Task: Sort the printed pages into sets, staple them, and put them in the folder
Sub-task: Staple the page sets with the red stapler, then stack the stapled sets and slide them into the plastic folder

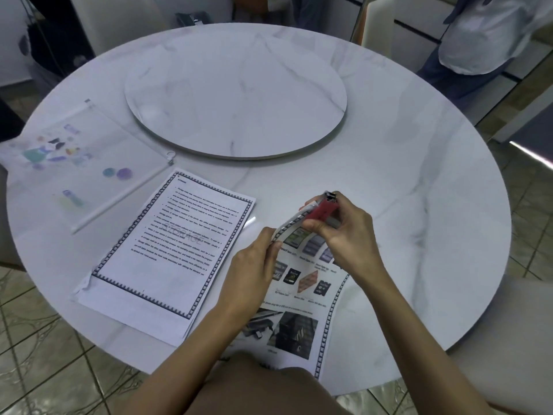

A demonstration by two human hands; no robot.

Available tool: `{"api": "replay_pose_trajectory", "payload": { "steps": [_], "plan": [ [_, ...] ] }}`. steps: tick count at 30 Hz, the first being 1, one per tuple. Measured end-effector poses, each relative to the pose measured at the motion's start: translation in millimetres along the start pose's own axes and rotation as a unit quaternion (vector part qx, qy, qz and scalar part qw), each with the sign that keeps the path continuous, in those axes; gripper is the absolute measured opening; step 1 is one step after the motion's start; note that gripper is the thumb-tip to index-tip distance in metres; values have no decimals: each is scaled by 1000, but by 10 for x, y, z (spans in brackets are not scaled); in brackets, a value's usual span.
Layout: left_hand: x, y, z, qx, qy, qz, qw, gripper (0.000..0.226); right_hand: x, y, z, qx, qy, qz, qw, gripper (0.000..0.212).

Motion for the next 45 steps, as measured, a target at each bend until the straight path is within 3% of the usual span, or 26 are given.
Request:
{"api": "replay_pose_trajectory", "payload": {
  "steps": [4, 10, 15, 17, 20, 22, 28, 32, 35, 38, 41, 45],
  "plan": [
    [17, -31, 22, -4, -7, -4, 1000, 15, 74, 40, 7, 24, -36, 12, 999, 26],
    [38, 14, 41, -2, -12, 2, 1000, 17, 40, -8, -89, 97, 19, -27, 995, 28],
    [9, -71, 0, -2, 17, -15, 1000, 16, 106, 116, -455, 96, 84, -31, 991, 28],
    [-2, -110, -51, -9, 38, -23, 999, 10, 121, 315, -597, 64, 125, -5, 990, 26],
    [-76, -207, -116, -22, 72, -40, 996, 3, 142, 731, -738, -101, 181, 49, 977, 33],
    [-161, -283, -153, -26, 94, -59, 994, 3, 124, 1039, -700, -190, 157, 79, 966, 37],
    [-318, -503, -331, -33, 150, -110, 982, 5, 42, 1624, -369, -315, 48, 93, 943, 30],
    [-321, -764, -571, -28, 171, -141, 975, 10, 43, 1601, -229, -358, 60, 87, 928, 31],
    [-227, -954, -821, -18, 167, -155, 974, 14, 21, 1411, -38, -334, 101, 68, 935, 29],
    [-77, -1205, -1076, -11, 159, -164, 974, 20, -43, 1161, 422, -236, 56, 62, 968, 27],
    [67, -1551, -1214, -23, 121, -174, 977, 13, -144, 1035, 1019, -188, -15, 117, 975, 36],
    [233, -2044, -1231, -11, 41, -200, 979, 22, -257, 970, 1623, -194, -4, 199, 961, 48]
  ]
}}
Point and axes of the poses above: each hand's wrist, its own x-axis towards the middle knuckle, its own z-axis out of the palm, y = z × x, the point moved 7 cm from there along x, towards the middle knuckle, and after that the axes turned 4 degrees about z, right-handed, at the moved point
